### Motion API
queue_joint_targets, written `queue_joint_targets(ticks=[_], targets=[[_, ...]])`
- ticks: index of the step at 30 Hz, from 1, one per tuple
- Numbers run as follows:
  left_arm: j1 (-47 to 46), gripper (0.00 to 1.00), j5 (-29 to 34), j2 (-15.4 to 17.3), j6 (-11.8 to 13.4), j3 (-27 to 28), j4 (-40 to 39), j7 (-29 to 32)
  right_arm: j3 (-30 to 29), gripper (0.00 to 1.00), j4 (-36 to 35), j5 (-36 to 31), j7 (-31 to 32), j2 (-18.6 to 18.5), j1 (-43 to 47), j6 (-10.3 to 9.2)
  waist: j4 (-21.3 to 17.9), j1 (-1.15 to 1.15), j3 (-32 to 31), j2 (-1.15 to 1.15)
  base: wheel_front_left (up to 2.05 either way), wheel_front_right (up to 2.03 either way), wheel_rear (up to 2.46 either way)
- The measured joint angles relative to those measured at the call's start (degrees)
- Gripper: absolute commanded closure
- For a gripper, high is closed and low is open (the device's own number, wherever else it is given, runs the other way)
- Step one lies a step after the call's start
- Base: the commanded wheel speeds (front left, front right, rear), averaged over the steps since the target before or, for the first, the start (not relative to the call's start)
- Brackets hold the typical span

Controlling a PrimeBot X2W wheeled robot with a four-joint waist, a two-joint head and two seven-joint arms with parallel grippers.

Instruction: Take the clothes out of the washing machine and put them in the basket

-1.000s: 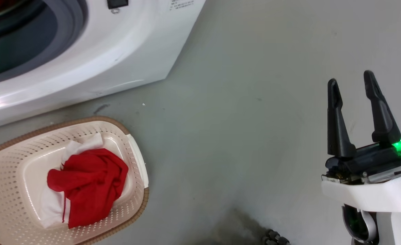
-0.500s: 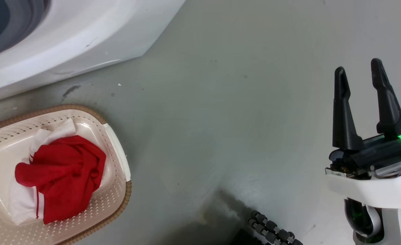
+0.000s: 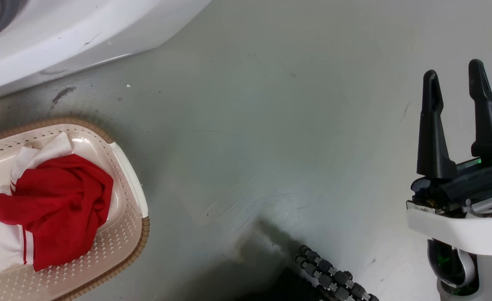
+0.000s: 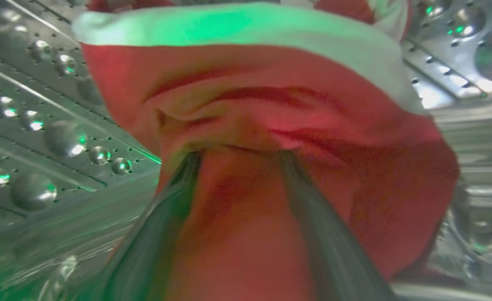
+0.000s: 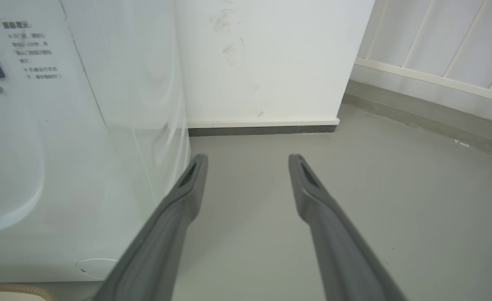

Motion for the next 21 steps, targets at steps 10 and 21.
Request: queue_joint_targets(ticks=[10,21], targets=[[-0.1,1.00,-1.3,1.2,0.1,-4.0,1.0,-4.1,-1.1,0.00,-0.5,0.0,0.0,0.0,0.0,0.00,0.4,0.00,1.2,0.00,0.00,0.00,0.00],[-1.0,1.00,-2.3,2.0,0.0,-7.0,2.9,-13.0,0.3,0.00,-0.2,-0.4,0.0,0.0,-0.3,0.00,0.3,0.00,-0.2,0.00,0.00,0.00,0.00]])
